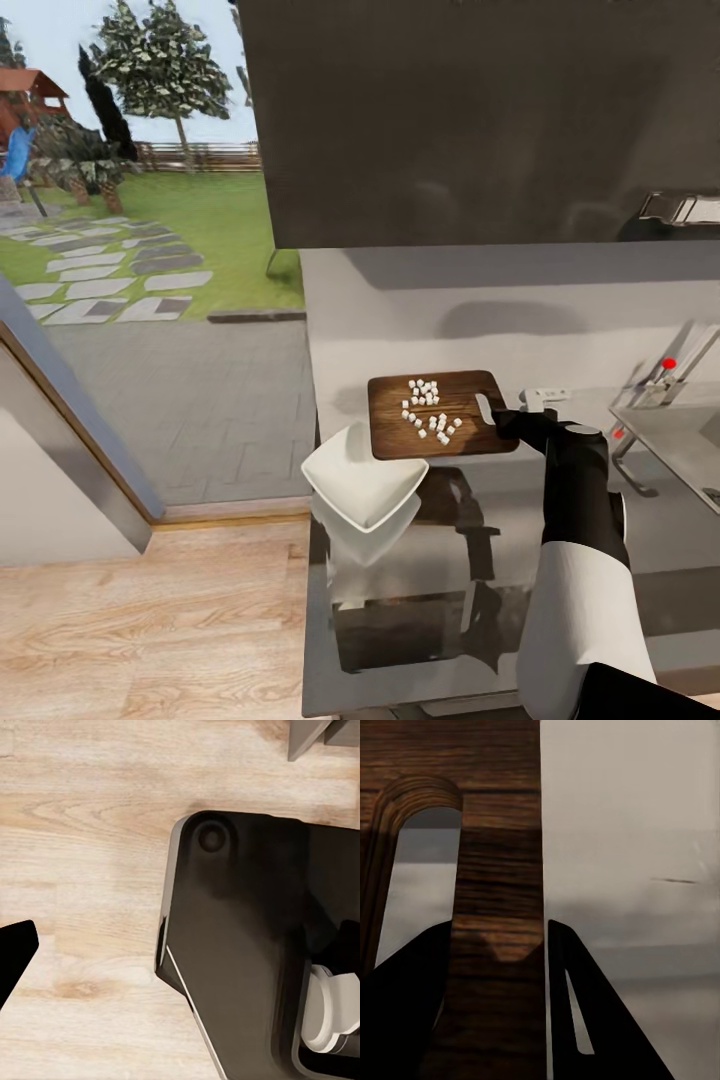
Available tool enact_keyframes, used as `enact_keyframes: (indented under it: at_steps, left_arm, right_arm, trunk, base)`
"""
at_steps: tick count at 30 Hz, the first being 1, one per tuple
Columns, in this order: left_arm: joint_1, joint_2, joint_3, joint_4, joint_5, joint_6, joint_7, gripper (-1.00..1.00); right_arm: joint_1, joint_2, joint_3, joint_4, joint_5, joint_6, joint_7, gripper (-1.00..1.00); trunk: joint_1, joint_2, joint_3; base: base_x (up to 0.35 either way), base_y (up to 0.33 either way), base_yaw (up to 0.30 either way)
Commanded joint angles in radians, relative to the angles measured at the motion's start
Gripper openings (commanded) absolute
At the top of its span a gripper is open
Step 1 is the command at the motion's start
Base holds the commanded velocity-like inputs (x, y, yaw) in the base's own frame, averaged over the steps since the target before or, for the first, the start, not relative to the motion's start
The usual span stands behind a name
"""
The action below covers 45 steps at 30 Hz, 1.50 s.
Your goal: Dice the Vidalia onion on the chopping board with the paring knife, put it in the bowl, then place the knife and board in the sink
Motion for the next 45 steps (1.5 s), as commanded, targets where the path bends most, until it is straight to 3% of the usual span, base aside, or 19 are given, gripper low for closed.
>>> enact_keyframes:
  at_steps: [1, 14, 23, 41, 45]
  left_arm:
    - [0.000, 0.000, 0.001, -0.002, 0.010, 0.001, -0.010, 1.00]
    - [0.000, 0.000, 0.001, -0.002, 0.010, 0.001, -0.010, 1.00]
    - [0.000, 0.000, 0.001, -0.001, 0.011, 0.001, -0.010, 1.00]
    - [0.000, 0.000, 0.001, -0.001, 0.011, 0.001, -0.010, 1.00]
    - [0.000, 0.000, 0.001, -0.001, 0.011, 0.001, -0.010, 1.00]
  right_arm:
    - [-0.001, 0.001, -0.003, -0.001, 0.010, 0.001, 0.010, -1.00]
    - [-0.002, 0.001, 0.009, 0.002, 0.041, -0.001, 0.010, -1.00]
    - [-0.001, 0.001, 0.105, -0.004, 0.085, -0.001, 0.008, -1.00]
    - [-0.001, 0.001, 0.119, -0.006, 0.081, -0.005, 0.010, -1.00]
    - [-0.001, 0.001, 0.154, -0.007, 0.080, -0.005, 0.010, -1.00]
  trunk:
    - [0.001, -0.002, -0.002]
    - [0.001, -0.002, -0.002]
    - [0.001, -0.002, -0.002]
    - [0.001, -0.002, -0.002]
    - [0.001, -0.002, -0.002]
  base:
    - [0.000, 0.000, 0.000]
    - [0.000, 0.000, 0.000]
    - [0.000, 0.000, 0.000]
    - [0.000, 0.000, 0.000]
    - [0.000, 0.000, 0.000]
